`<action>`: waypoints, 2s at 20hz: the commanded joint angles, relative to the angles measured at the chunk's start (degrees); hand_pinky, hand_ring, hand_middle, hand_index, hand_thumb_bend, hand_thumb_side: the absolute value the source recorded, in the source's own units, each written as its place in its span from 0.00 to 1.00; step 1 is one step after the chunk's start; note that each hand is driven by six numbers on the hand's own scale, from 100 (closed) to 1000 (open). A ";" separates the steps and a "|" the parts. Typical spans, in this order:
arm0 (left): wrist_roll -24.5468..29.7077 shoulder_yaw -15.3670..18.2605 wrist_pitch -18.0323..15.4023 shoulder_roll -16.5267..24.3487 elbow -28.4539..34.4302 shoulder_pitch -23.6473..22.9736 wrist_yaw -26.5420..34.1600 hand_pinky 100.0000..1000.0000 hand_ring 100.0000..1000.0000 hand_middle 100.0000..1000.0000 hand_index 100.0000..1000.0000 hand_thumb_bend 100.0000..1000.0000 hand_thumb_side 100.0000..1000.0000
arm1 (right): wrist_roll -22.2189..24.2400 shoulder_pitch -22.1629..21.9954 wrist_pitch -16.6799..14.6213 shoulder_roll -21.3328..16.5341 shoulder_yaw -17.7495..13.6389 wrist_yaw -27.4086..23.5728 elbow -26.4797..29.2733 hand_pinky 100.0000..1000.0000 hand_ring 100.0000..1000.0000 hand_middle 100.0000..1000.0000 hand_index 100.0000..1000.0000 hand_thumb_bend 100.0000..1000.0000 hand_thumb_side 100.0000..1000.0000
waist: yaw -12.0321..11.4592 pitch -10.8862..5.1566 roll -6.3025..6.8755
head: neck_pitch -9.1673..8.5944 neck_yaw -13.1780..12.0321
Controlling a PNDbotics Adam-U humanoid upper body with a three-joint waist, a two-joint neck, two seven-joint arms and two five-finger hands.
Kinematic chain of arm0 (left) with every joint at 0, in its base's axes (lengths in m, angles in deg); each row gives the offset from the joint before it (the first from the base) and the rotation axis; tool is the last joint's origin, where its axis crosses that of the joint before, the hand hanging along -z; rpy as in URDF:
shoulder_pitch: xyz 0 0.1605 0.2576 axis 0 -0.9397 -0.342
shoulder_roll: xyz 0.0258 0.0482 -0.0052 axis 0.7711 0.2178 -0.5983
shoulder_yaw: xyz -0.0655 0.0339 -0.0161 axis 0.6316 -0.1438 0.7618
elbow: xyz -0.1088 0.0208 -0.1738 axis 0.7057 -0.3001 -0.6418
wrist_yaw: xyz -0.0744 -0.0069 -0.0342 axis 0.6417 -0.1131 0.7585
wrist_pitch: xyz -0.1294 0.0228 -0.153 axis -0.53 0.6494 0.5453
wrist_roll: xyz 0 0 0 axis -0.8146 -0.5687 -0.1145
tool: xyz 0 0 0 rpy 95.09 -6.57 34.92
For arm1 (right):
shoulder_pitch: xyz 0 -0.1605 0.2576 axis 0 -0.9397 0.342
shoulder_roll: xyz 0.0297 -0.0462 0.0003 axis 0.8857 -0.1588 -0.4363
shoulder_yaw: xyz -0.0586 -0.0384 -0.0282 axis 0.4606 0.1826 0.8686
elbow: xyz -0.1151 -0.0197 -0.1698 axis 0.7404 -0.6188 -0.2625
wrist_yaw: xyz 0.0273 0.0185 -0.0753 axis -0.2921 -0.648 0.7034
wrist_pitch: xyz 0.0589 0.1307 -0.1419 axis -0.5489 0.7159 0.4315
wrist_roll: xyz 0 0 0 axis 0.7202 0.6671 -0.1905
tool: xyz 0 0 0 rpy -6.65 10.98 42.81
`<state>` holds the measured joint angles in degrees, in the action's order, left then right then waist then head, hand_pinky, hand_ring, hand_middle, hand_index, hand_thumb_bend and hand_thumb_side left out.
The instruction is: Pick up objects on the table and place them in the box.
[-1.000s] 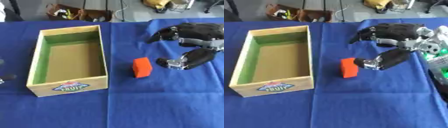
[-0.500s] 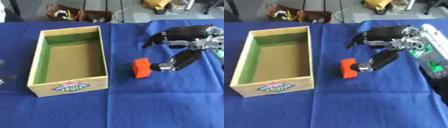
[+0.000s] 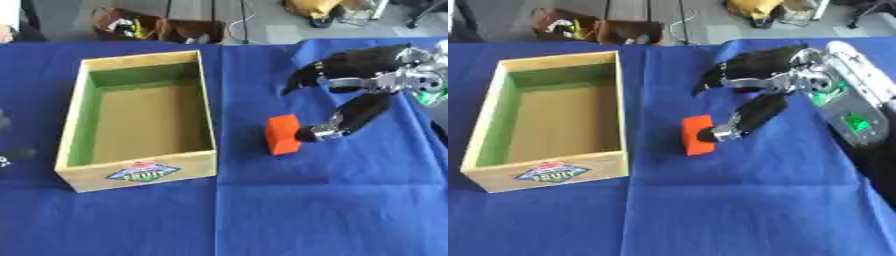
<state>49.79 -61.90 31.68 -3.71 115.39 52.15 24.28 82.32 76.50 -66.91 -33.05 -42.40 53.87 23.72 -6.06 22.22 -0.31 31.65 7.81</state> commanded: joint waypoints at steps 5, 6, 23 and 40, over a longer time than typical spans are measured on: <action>0.21 -0.25 0.09 1.10 1.07 0.03 0.41 0.58 0.88 0.79 0.70 0.00 1.00 | 0.88 1.96 -3.43 -1.56 1.40 1.24 -2.62 0.86 0.89 0.86 1.00 0.43 0.94 | -0.21 -1.37 -0.02 | 0.11 0.27; 0.20 -0.23 0.11 1.08 1.07 0.03 0.42 0.58 0.88 0.79 0.70 0.00 0.99 | 0.93 1.97 -3.70 -1.47 1.48 1.12 -2.67 0.85 0.88 0.84 0.99 0.42 0.93 | -0.21 -1.33 -0.01 | 0.07 0.29; 0.66 -0.33 0.64 0.68 1.07 0.16 0.50 0.58 0.88 0.80 0.69 0.00 1.00 | -2.57 0.58 -3.81 0.96 2.48 1.11 -5.33 0.79 0.78 0.71 0.90 0.33 0.88 | -0.65 -0.61 0.42 | -0.10 0.39; 0.88 -0.42 0.85 0.57 1.07 0.34 0.54 0.58 0.89 0.80 0.69 0.00 1.00 | -2.34 0.37 -3.72 2.61 3.68 3.40 -8.61 0.79 0.78 0.69 0.90 0.31 0.87 | -0.97 -0.03 0.53 | -0.28 0.69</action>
<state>50.63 -62.24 32.53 -3.72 115.39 52.12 24.66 79.35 76.06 -69.76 -29.69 -38.37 56.63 15.19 -7.02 23.31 0.20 31.64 8.29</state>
